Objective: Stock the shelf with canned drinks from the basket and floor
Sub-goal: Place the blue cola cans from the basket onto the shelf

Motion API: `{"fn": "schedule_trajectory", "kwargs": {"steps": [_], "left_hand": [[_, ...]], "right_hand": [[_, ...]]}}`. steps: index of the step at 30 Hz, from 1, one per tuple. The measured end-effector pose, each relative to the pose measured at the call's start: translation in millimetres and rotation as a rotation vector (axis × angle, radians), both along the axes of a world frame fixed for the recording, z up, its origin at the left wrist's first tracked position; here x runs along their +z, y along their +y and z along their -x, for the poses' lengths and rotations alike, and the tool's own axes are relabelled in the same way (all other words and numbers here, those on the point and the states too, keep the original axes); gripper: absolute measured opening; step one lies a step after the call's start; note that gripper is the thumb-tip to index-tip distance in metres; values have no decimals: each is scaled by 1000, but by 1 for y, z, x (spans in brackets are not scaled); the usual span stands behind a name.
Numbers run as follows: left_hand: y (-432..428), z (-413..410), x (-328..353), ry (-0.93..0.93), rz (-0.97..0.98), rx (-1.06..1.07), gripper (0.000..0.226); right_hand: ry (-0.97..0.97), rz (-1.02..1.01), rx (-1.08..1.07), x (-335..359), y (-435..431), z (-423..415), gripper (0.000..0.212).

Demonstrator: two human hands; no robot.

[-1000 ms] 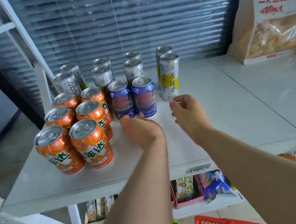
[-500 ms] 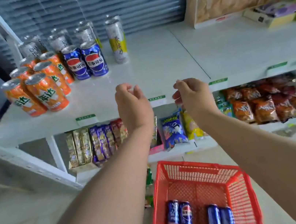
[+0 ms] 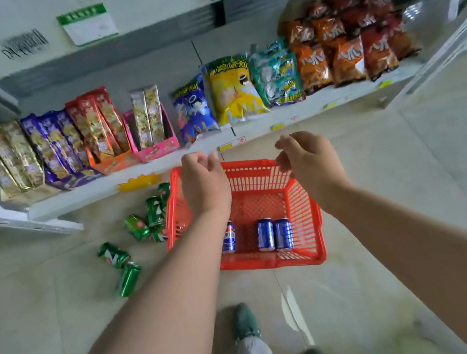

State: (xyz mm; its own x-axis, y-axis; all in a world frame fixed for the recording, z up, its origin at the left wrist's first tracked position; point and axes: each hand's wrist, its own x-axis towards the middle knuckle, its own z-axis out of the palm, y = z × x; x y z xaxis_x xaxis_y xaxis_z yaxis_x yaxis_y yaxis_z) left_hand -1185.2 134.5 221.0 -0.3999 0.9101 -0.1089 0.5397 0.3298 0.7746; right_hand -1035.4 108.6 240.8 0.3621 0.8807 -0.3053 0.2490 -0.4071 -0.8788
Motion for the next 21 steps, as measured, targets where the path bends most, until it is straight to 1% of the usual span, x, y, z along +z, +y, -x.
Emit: {"fn": "schedule_trajectory", "kwargs": {"steps": [4,8,13,16,18,21], "left_hand": [[-5,6,-68,-15,194,-66,25],[-5,22,-135,0,363,-116,29],[1,48,-234,42,525,-21,33],[7,60,-299,62,665,25,33],[13,68,-351,60,771,55,40],[20,75,-412,-55,923,122,50]], "right_hand": [[-15,131,-32,-63,-8,-2,38],[-19,232,-6,-129,-11,4,37],[-13,366,47,-238,-7,31,34],[-10,482,158,-306,-5,52,30],[22,539,249,-351,0,65,24],[34,678,388,-412,2,79,17]]}}
